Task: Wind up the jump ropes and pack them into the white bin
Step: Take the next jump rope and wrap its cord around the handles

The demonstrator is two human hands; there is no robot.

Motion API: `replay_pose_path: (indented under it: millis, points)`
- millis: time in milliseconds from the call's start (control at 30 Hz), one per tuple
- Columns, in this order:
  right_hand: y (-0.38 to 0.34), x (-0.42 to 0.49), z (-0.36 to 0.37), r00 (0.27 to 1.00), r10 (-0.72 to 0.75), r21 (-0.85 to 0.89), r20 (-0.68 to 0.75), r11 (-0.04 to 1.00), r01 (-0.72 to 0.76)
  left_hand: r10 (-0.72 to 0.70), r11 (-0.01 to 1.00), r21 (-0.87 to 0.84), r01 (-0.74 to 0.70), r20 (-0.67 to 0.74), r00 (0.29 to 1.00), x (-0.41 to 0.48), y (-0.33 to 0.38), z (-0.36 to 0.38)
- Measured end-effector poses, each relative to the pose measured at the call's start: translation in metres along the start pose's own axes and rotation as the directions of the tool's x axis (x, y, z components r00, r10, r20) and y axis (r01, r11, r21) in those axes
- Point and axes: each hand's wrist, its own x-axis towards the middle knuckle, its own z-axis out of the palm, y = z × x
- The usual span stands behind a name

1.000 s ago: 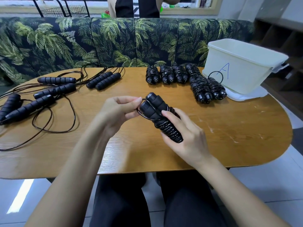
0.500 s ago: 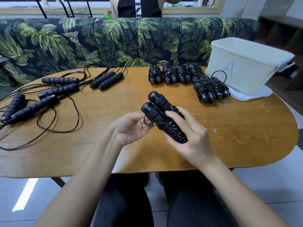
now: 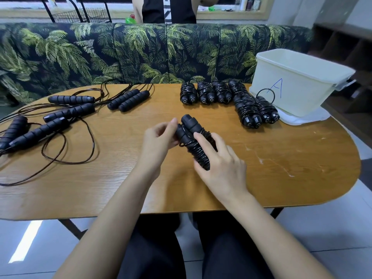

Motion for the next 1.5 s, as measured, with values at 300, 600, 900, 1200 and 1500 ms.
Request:
replay_pose_path:
  millis: [300, 600, 900, 1200, 1500]
  points:
    - [-0.006, -0.004, 0.005, 0.992, 0.127, 0.220, 0.019, 0.967, -0.128, -0.279, 0.905, -0.306, 0.296, 0.099, 0.955, 0.017, -0.017, 0.015]
    - [0.009, 0.005, 0.003, 0.819, 0.237, 0.577, 0.522, 0.610, -0.544, -0.292, 0.892, -0.334, 0.305, 0.089, 0.952, 0.037, -0.009, 0.043]
    - [0.018, 0.003, 0.007, 0.756, 0.324, 0.603, 0.568, 0.462, -0.651, -0.186, 0.956, -0.229, 0.186, 0.021, 0.982, 0.035, -0.019, 0.068]
    - [0.035, 0.002, 0.016, 0.861, 0.255, 0.738, 0.439, 0.443, -0.508, -0.218, 0.963, -0.167, 0.212, -0.013, 0.976, 0.049, -0.030, 0.076]
    - [0.069, 0.036, 0.027, 0.817, 0.424, 0.674, 0.391, 0.473, -0.568, -0.256, 0.961, -0.049, 0.271, 0.207, 0.944, 0.077, -0.034, 0.098]
